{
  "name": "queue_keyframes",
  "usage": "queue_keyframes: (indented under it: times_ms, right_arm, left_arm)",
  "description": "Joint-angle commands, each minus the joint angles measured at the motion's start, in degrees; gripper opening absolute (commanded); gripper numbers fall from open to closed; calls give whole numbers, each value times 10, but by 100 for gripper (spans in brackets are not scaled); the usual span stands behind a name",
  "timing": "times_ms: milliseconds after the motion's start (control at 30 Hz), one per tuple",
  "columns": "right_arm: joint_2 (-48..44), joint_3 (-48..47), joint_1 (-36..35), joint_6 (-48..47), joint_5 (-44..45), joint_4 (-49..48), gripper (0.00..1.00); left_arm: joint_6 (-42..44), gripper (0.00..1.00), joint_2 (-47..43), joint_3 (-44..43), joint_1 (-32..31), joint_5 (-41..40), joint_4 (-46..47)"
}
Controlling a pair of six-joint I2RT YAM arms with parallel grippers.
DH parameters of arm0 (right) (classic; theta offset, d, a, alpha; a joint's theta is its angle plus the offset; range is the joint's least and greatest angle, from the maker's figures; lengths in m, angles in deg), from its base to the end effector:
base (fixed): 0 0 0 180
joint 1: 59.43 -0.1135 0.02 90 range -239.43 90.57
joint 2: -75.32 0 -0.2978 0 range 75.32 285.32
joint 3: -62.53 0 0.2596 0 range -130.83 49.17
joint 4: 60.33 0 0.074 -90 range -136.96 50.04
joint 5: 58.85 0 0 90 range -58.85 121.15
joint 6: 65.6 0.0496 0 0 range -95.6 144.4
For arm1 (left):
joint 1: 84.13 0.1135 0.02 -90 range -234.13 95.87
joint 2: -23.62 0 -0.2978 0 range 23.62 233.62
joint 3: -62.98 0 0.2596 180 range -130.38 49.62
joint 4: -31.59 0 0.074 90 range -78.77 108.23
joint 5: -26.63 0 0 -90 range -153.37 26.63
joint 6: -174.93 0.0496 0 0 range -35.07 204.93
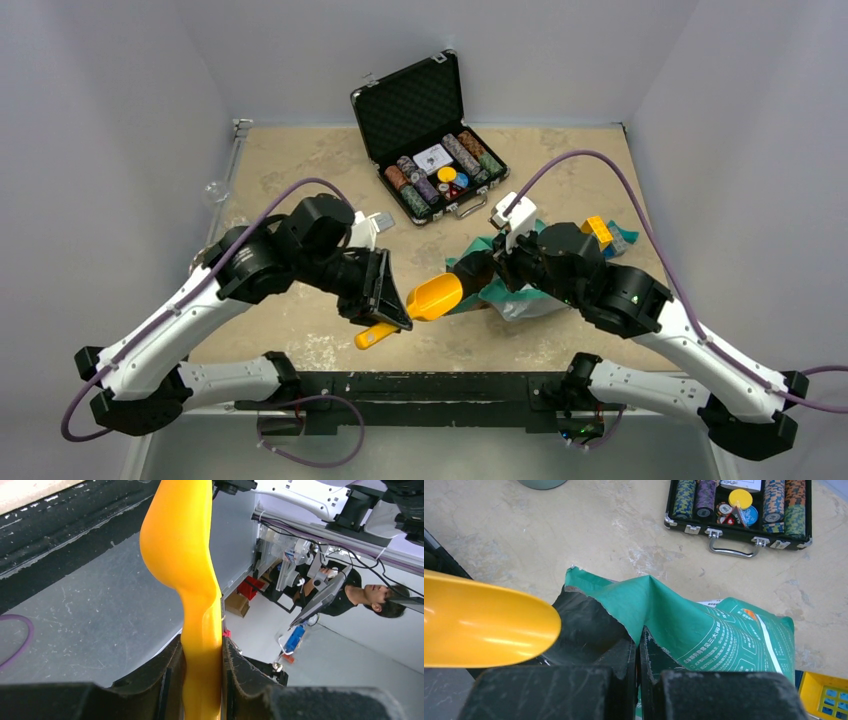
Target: Serve the pet food
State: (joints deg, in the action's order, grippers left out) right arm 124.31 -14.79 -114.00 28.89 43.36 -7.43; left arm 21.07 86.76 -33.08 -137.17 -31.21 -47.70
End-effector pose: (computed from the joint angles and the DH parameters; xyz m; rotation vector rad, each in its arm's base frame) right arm 0.1039 0.1279 0.4105 -0.7267 1.8823 0.4500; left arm 0.0892 -0.1624 0.4363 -0.0565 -2.7639 1.3510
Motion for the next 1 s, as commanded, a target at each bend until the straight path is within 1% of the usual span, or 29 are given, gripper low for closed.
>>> queue_keyframes:
  times_ms: [0, 200, 300, 367, 467, 500, 533, 567, 600, 633, 667, 767, 867, 967]
  right_arm:
    - [-17, -7, 2, -19, -9, -70, 0]
    - [-16, -18, 2, -19, -24, -71, 0]
    - [-18, -26, 2, -19, -32, -73, 0]
    - [-19, -31, 1, -19, -40, -77, 0]
    - [-15, -43, -8, -16, -34, -76, 0]
    - [-13, -50, -13, -13, -21, -76, 0]
    - [-12, -57, -19, -10, -14, -78, 0]
    - [-9, -65, -24, -8, -15, -81, 0]
    - [-5, -73, -30, -9, -16, -85, 0]
    - [-1, -81, -36, -12, -16, -91, 0]
    - [6, -88, -40, -14, -17, -97, 0]
    - [32, -110, -44, -18, -33, -124, 0]
    - [59, -125, -44, -22, -70, -159, 0]
    - [79, -137, -46, -27, -87, -169, 0]
  left_arm:
    - [7, 0, -12, -29, 11, -10, -9]
    - [-4, 0, 57, -41, 13, 61, 38]
    - [-23, 0, 88, -52, 25, 70, 47]
    - [-54, 0, 108, -52, 39, 75, 64]
    - [-135, 0, 128, -36, 54, 58, 94]
    - [-179, 0, 124, -11, 57, 50, 114]
    - [-235, 0, 113, 24, 58, 44, 155]
    - [-286, 0, 99, 67, 58, 40, 227]
    - [-330, 0, 87, 99, 58, 38, 251]
    - [-349, 0, 78, 113, 58, 34, 261]
    - [-348, 0, 74, 112, 59, 28, 238]
    - [-306, 0, 55, 89, 71, -8, 146]
    - [-296, 0, 25, 109, 86, -10, 133]
    - [-296, 0, 6, 130, 87, -9, 130]
